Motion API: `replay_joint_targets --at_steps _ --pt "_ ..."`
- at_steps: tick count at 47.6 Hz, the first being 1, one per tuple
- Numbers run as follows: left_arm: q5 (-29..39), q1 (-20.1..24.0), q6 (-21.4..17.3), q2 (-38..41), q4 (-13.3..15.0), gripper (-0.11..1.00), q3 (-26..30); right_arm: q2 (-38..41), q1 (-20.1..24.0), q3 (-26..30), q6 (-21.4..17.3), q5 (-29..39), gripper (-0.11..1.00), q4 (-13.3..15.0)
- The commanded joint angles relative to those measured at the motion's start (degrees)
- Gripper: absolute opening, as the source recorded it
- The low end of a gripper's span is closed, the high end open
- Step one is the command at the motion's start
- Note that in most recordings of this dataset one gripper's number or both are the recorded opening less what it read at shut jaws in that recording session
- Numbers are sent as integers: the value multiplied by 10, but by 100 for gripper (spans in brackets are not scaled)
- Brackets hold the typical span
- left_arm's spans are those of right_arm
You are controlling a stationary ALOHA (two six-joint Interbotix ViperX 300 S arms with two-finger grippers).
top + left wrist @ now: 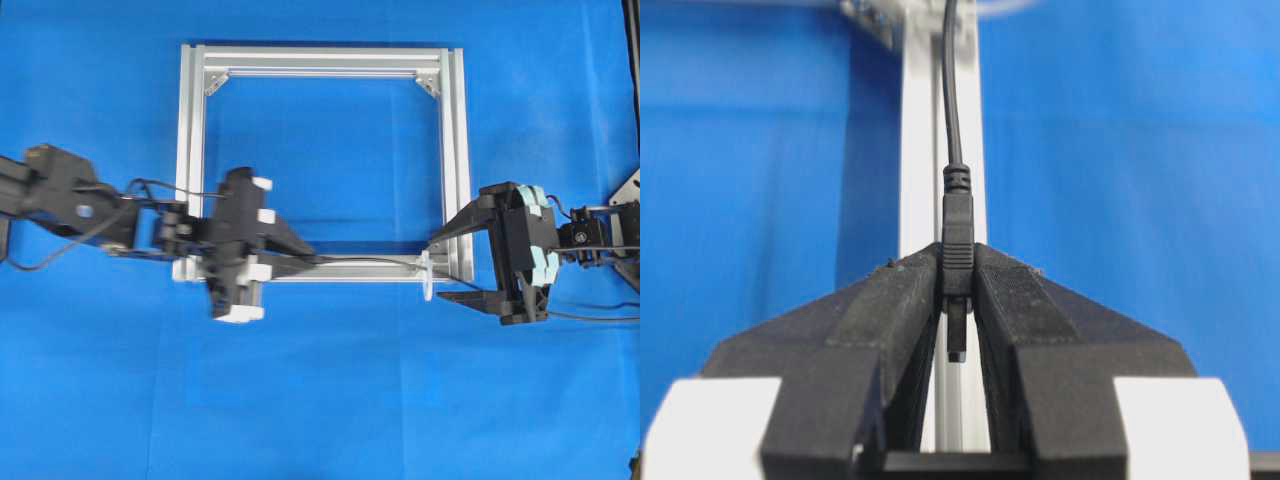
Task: Insert the wire through the string loop located on the right side.
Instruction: 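Open the right gripper and pull the cable leftward with the left gripper, then draw the cable further left through the loop, then open the left gripper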
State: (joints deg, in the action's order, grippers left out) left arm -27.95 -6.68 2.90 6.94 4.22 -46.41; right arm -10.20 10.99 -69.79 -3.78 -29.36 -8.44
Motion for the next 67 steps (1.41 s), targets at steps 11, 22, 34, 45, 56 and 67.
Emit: replay_joint_targets --at_steps 11,22,34,45,56,67 --pt "-26 -3 8 -123 1 8 -145 -13 0 18 0 32 94 1" --pt "-27 -4 9 -214 2 8 -250 -15 0 19 0 33 94 1" --pt "-15 -3 11 -297 2 8 -325 -16 0 19 0 33 94 1" --pt "17 -3 11 -293 3 8 -320 -16 0 19 1 33 94 1" --pt "29 -3 11 -287 3 8 -314 -17 0 18 1 33 94 1" --pt "37 -4 19 -287 3 63 -315 -25 0 15 1 36 94 -1"
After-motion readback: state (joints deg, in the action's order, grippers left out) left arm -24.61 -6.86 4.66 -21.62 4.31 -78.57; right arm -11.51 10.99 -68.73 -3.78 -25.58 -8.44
